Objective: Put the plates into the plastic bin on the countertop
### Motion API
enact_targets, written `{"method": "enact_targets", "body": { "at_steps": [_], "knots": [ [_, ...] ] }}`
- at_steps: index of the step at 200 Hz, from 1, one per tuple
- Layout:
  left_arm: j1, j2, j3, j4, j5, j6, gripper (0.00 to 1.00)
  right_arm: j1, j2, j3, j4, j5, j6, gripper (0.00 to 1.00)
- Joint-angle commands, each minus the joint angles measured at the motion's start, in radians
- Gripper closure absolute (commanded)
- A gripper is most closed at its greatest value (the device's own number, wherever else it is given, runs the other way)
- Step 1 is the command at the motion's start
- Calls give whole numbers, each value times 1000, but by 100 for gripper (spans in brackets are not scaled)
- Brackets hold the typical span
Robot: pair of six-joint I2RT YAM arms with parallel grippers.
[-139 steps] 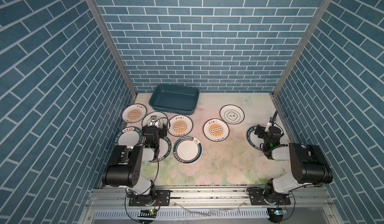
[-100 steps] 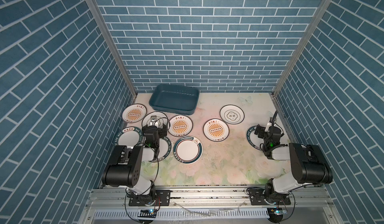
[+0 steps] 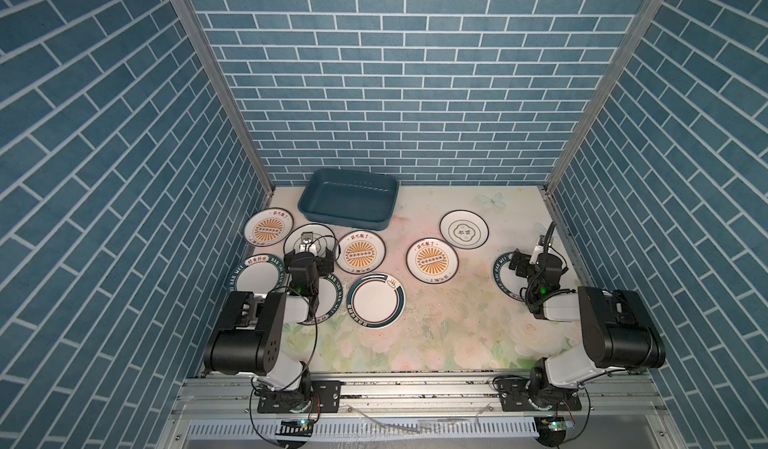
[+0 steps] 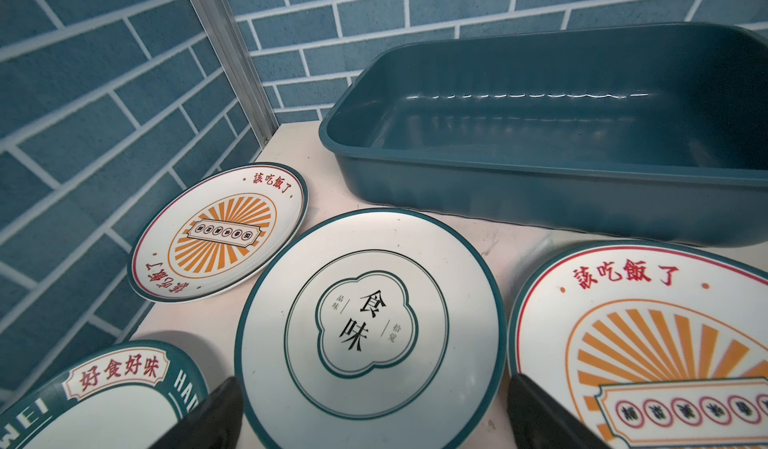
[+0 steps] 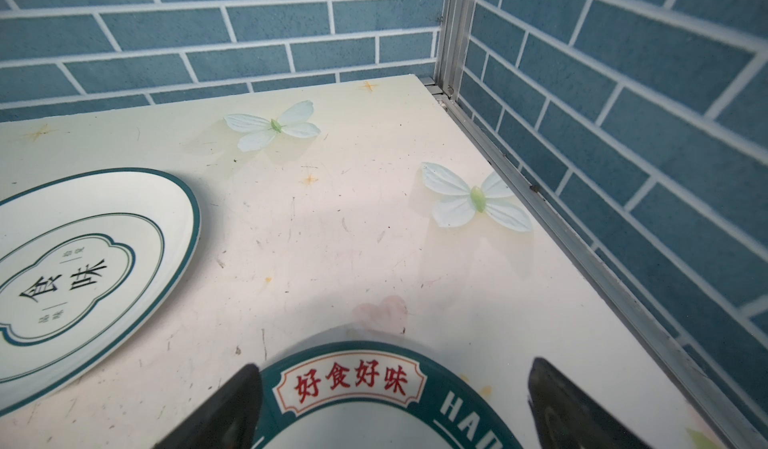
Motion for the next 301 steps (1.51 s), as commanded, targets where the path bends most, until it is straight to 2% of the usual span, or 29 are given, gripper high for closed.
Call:
{"method": "enact_targets", "body": {
  "at_steps": [1,147,164,182,200,217,230,235,250,272,301],
  "knots": [
    [2,0,6,-4,8,-7,0,-2,2,7,13,-11,-13,1],
    [2,-7,3,-1,7,-7,0,-2,-11,5,12,-18,-13,1],
    [2,-47,21,-65,26,-3,0,-1,-81,40,-110,-58,-32,1],
    [-2,-137,97,-253,78,26,0,-1,-193,140,-382,-109,-37,1],
    [-13,-228,219,-517,93,3,1,-1,-276,255,-590,-138,24,1],
    [-24,-291,336,-732,95,-92,0,-1,-323,347,-724,-219,83,1],
    [-52,-334,414,-844,89,-177,0,-1,-338,422,-830,-257,184,1],
    [-69,-346,438,-873,83,-209,0,-1,-342,449,-871,-259,224,1],
    [-146,-382,505,-952,49,-284,0,0,-340,525,-966,-364,334,1],
    [-283,-415,581,-1016,-10,-384,0,1,-324,609,-1035,-552,509,1],
    [-408,-412,662,-1042,-20,-619,0,32,-295,709,-1081,-728,716,1]
  ]
}}
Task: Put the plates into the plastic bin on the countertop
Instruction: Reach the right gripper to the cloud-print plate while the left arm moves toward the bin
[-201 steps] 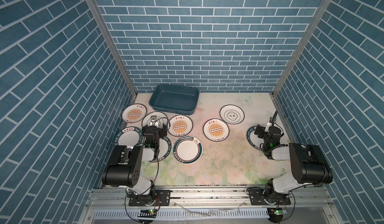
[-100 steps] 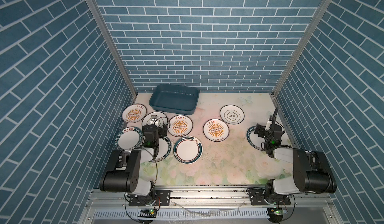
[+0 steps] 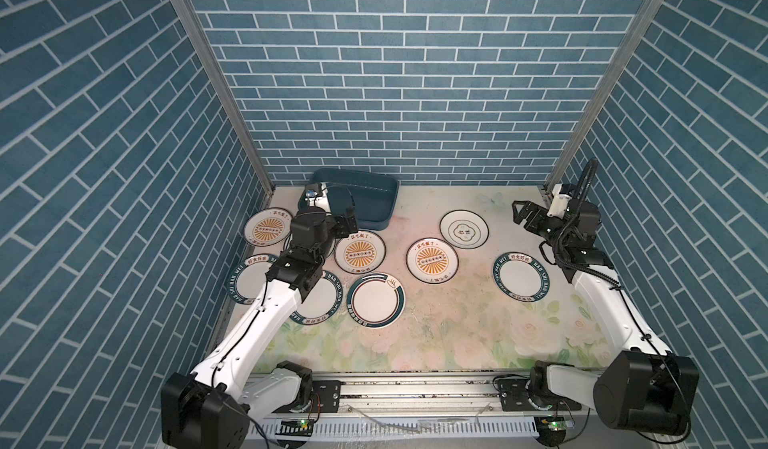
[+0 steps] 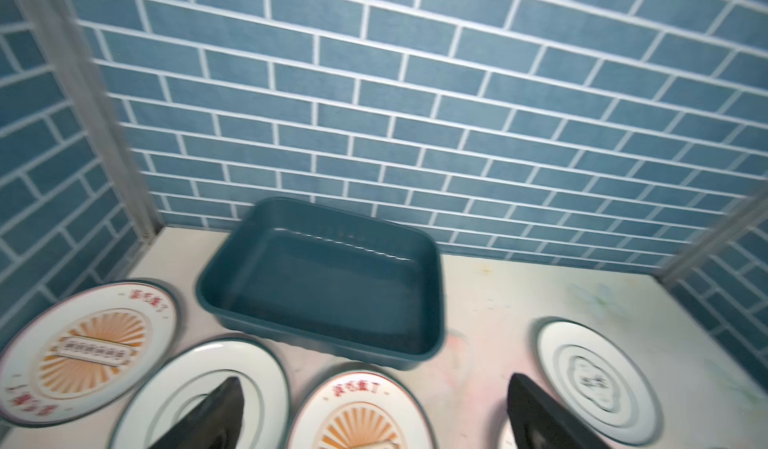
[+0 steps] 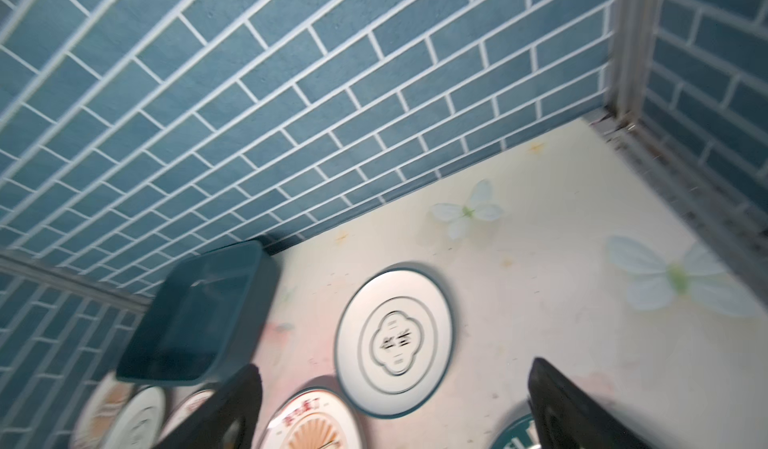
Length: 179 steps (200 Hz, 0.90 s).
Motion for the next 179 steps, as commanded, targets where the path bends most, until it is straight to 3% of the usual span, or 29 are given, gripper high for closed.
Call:
{"method": "enact_targets", "body": {
  "at_steps": [1,31,59,78,91,102,114,138,179],
  "knots": [
    [-74,5,61,-115,-32,-247,0,28,21,76,-119,-225,262,1],
    [-146,58,135,-114,12,-457,0,149,19,144,-81,-234,341,1],
    [-192,114,210,-139,98,-578,0,314,24,219,-74,-98,305,1],
    [-210,139,283,-181,127,-522,0,416,29,218,20,-26,271,1],
    [-208,143,329,-203,155,-448,0,433,46,158,182,-47,335,1],
    [-202,138,326,-161,181,-439,0,433,65,137,203,-42,402,1],
    [-174,131,315,-135,248,-428,0,433,75,124,182,8,452,1],
    [-90,139,295,-71,411,-413,0,431,111,70,374,-24,491,1],
    [-52,214,313,-96,527,-334,0,426,170,151,70,160,428,1]
  ]
}}
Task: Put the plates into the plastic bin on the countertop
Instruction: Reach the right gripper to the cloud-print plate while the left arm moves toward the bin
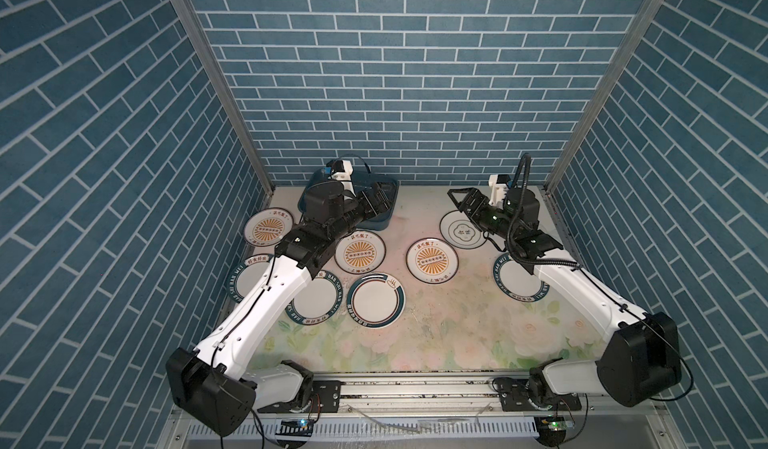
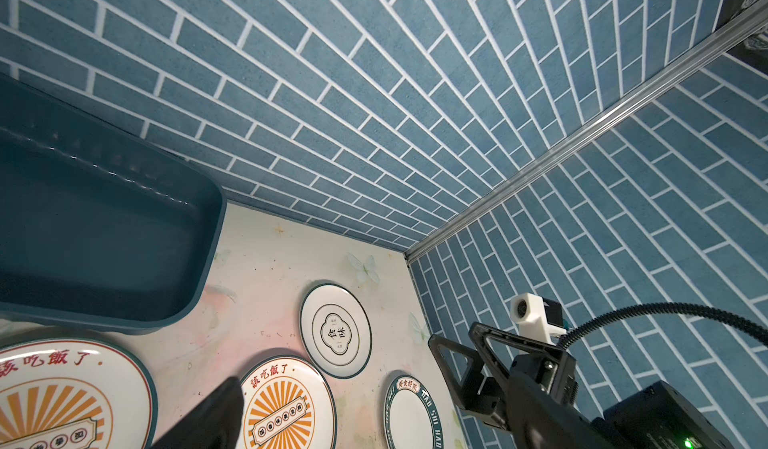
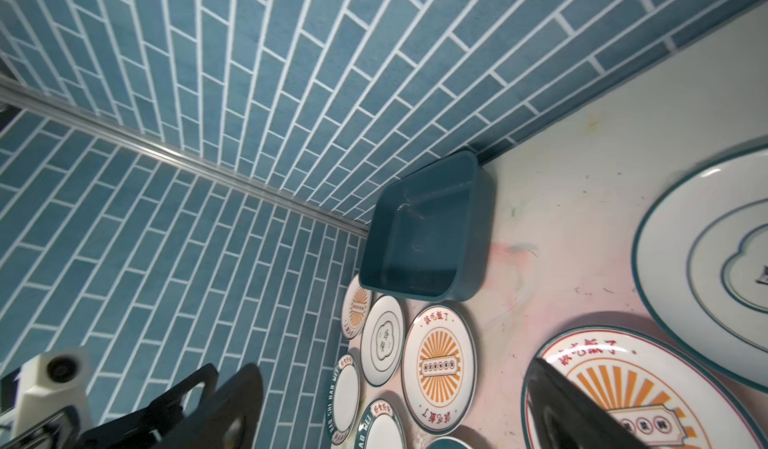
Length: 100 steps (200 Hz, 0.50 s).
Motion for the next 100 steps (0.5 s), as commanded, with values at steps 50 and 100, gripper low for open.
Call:
{"method": "enact_targets", "body": {
  "at_steps": [50,100],
  "knots": [
    [3,251,192,-228,359,285,0,-107,23,7,-298,208,-28,1],
    [-15,491,306,-296,544,346,0,-193,104,-110,-208,143,-7,3]
  ]
}}
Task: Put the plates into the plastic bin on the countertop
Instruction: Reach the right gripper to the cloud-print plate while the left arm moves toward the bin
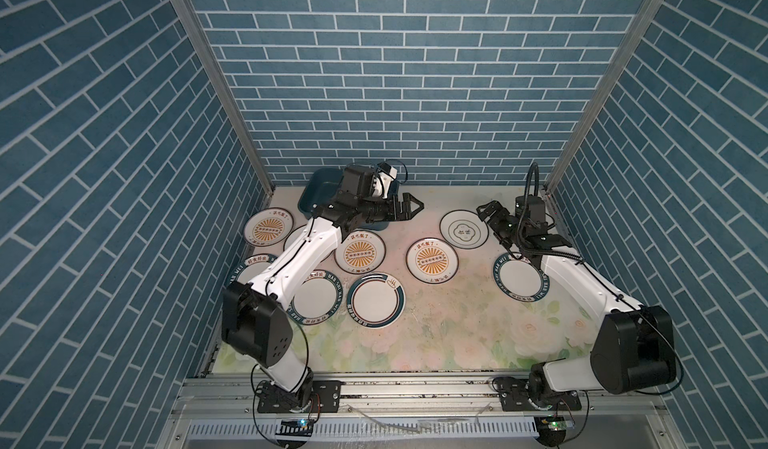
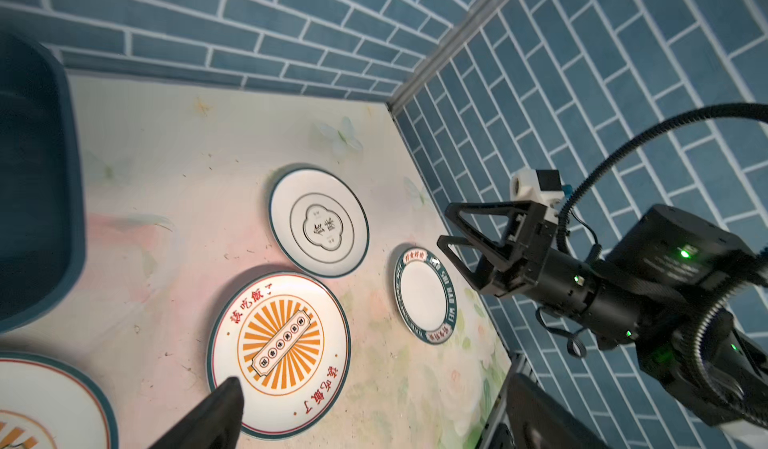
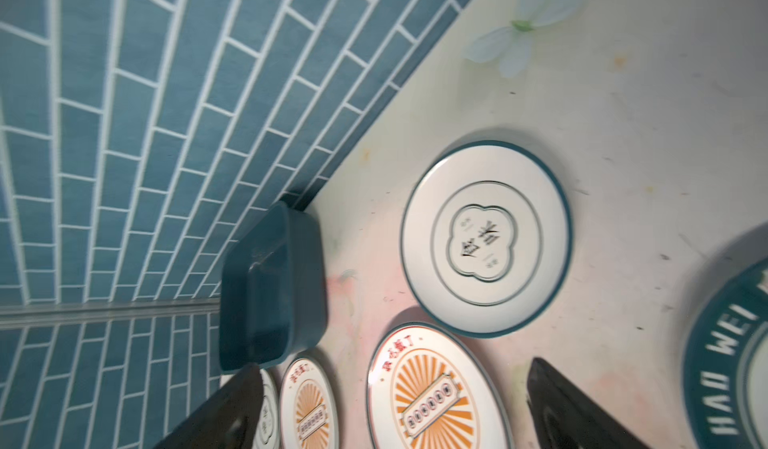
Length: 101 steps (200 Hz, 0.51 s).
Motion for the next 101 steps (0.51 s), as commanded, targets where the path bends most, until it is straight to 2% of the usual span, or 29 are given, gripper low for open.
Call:
{"method": "enact_targets", "body": {
  "at_steps": [1,56,101],
  "knots": [
    [-12,94,41,-70,138,67,0,-9,55,-32,20,-23,12,3],
    [-17,268,111,-59,192,47,0,-37,209,-92,202,-122,63,8],
    [-19,301,109,-17,197,7,0,-45,324,-126,334,-179,120,16]
  ]
}}
